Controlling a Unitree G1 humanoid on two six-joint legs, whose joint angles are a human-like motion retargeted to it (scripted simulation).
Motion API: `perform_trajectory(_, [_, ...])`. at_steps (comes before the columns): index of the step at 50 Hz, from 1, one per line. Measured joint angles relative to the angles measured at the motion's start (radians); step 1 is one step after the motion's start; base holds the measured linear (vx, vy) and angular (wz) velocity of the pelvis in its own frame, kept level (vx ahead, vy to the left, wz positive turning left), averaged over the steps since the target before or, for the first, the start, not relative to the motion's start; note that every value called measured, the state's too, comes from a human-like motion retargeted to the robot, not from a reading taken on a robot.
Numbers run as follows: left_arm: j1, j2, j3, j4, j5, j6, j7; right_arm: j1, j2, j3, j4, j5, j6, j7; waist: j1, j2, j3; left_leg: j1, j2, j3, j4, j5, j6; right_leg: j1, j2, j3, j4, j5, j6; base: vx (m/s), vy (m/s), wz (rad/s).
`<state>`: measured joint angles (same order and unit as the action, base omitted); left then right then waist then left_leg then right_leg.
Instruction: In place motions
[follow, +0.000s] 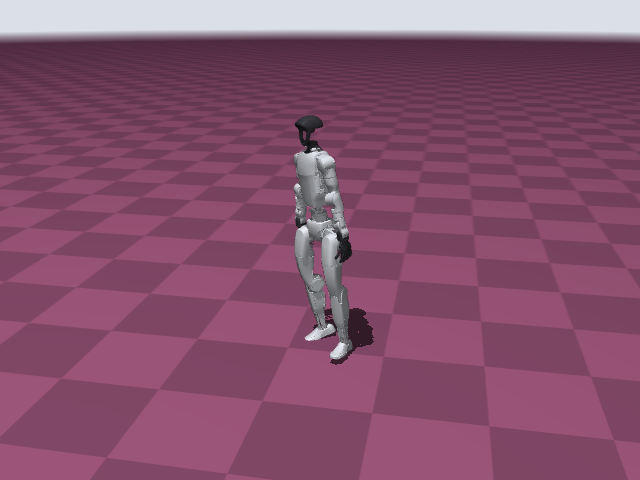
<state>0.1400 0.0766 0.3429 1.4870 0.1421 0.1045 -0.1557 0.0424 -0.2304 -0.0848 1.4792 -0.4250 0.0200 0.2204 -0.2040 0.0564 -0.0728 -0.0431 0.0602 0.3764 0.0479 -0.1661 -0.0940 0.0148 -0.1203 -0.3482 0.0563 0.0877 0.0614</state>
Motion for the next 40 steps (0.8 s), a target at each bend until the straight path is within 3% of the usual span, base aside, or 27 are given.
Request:
perform_trajectory(7, [0.0,0.022,0.027,-0.027,-0.007,0.0,-0.004,-0.01,0.046,0.01,-0.001,0.04,0.001,0.002,0.032,-0.018,-0.025,0.019,-0.025,0.002,-0.037,-0.005,0.024,0.003,-0.011,0.007,-0.003,0.008,0.013,0.19,0.07,-0.03])
perform_trajectory(15, [-0.013,0.029,0.069,-0.014,-0.055,0.017,-0.013,-0.024,0.061,0.082,-0.037,-0.052,-0.017,0.013,0.04,-0.043,-0.04,0.02,-0.054,-0.012,-0.058,-0.003,0.047,0.01,-0.03,-0.011,-0.009,0.014,0.029,0.13,0.05,0.13])
perform_trajectory(40, [-0.016,0.062,0.063,0.027,-0.019,0.02,-0.009,-0.043,0.039,0.068,-0.013,-0.037,-0.027,0.017,0.107,-0.109,-0.025,0.025,-0.106,-0.059,-0.061,-0.013,0.115,0.027,-0.073,-0.04,0.041,-0.004,0.07,0.11,0.05,0.07])
